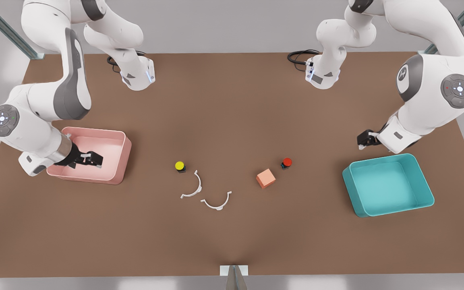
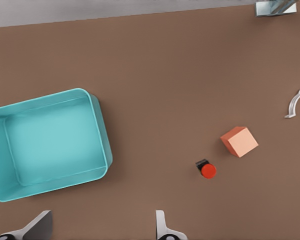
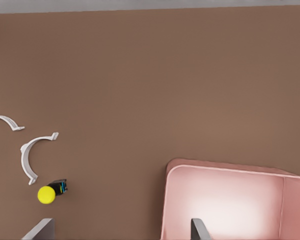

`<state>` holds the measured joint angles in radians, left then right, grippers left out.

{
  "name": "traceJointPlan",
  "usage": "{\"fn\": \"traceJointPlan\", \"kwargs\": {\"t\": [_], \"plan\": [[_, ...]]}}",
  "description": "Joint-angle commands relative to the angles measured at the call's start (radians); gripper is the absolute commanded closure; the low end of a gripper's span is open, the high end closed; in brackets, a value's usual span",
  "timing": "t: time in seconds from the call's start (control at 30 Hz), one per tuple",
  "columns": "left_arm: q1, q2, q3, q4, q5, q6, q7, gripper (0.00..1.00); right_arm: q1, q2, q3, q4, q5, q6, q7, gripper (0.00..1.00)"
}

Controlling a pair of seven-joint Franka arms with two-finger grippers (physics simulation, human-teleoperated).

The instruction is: Place the red button in the blue storage box with the left arm, and place the yellow button in the pink storage box with the right arm

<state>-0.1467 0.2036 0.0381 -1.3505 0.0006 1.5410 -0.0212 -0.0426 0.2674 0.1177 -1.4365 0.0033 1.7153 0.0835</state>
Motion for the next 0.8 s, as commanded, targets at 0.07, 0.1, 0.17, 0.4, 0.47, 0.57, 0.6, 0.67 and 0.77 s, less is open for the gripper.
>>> {"fn": "traceJointPlan", "kwargs": {"t": [0.07,0.1,0.17,0.4,0.47,0.57,0.6,0.67,0.77], "plan": [[-0.140,0.025,-0.011,-0.007,-0.002,-0.012,0.049,0.00,0.016,0.049,-0.026,0.011,-0.026,0.056,0.038,0.00],[-0.229,0.052,-0.011,-0.010,-0.008,0.004,0.029,0.00,0.059,0.095,-0.027,0.034,-0.034,0.056,0.038,0.00],[-0.274,0.053,-0.014,-0.218,-0.007,0.302,0.252,0.00,0.142,0.225,-0.021,0.162,-0.055,0.064,0.079,0.00],[-0.298,0.071,-0.021,-0.667,-0.025,0.947,0.708,0.00,0.261,0.208,0.089,-0.183,-0.109,0.439,0.314,0.00],[-0.323,0.134,-0.021,-0.679,-0.025,1.024,0.708,0.00,0.240,0.188,0.126,-0.263,-0.111,0.491,0.338,0.00],[-0.347,0.212,-0.021,-0.677,-0.027,1.104,0.699,0.00,0.240,0.222,0.165,-0.279,-0.120,0.507,0.375,0.00],[-0.347,0.232,-0.021,-0.677,-0.027,1.104,0.698,0.00,0.242,0.248,0.184,-0.279,-0.147,0.529,0.386,0.00],[-0.343,0.247,-0.021,-0.677,-0.025,1.116,0.705,0.00,0.244,0.251,0.209,-0.303,-0.163,0.537,0.423,0.00],[-0.341,0.254,-0.020,-0.677,-0.024,1.116,0.708,0.00,0.233,0.251,0.215,-0.386,-0.183,0.553,0.458,0.00]]}}
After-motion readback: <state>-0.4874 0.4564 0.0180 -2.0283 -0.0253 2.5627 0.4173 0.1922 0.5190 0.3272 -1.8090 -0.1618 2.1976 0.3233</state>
